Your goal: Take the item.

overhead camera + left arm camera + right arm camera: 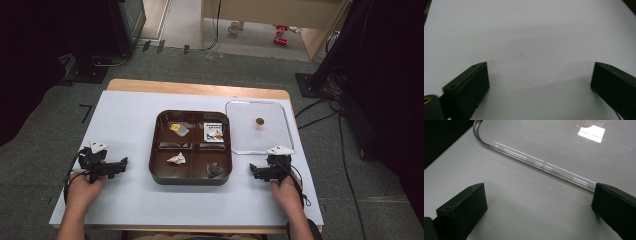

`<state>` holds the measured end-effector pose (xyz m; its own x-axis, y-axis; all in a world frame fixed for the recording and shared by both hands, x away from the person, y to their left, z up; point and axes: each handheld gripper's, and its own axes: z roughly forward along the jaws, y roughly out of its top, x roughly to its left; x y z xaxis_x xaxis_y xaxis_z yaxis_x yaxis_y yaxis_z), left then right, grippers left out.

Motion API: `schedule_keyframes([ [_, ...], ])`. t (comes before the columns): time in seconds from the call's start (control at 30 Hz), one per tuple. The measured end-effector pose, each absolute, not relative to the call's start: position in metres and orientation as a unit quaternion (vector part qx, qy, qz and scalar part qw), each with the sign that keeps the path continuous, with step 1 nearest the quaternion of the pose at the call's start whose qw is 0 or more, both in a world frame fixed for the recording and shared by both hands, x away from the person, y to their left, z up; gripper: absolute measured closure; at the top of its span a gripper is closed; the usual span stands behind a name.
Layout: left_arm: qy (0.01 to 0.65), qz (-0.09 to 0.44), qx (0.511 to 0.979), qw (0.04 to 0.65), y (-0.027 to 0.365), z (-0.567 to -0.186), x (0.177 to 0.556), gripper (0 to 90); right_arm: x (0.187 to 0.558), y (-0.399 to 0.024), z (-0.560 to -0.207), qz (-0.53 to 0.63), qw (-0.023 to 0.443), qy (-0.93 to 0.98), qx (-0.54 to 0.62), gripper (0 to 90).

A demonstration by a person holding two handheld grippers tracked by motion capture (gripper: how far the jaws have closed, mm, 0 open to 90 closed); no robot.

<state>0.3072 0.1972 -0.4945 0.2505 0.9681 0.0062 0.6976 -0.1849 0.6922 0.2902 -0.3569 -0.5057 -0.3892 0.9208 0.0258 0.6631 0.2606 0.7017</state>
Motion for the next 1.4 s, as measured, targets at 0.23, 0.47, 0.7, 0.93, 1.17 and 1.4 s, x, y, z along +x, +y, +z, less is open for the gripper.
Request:
schedule_keyframes([
  [0.23, 0.565, 0.166, 0.759, 0.277, 0.206, -0.478, 0.316, 23.6, 0.29, -0.357, -0.506, 0.323, 0.2, 0.768, 0.516, 0.0],
  [0.47, 0.556, 0.167, 0.755, 0.304, 0.21, -0.467, 0.319, 25.0, 0.29, -0.357, -0.506, 0.323, 0.2, 0.768, 0.515, 0.0],
  [0.7, 0.513, 0.142, 0.773, 0.346, 0.21, -0.454, 0.32, 35.6, 0.29, -0.357, -0.506, 0.323, 0.2, 0.768, 0.515, 0.0],
  [0.93, 0.486, 0.137, 0.779, 0.371, 0.2, -0.442, 0.321, 43.1, 0.29, -0.357, -0.506, 0.322, 0.2, 0.768, 0.515, 0.0],
  [1.17, 0.455, 0.126, 0.785, 0.401, 0.188, -0.43, 0.322, 46.3, 0.29, -0.357, -0.506, 0.322, 0.2, 0.769, 0.515, 0.0],
  [1.4, 0.424, 0.126, 0.796, 0.412, 0.176, -0.423, 0.319, 49.0, 0.29, -0.357, -0.506, 0.322, 0.2, 0.768, 0.515, 0.0],
])
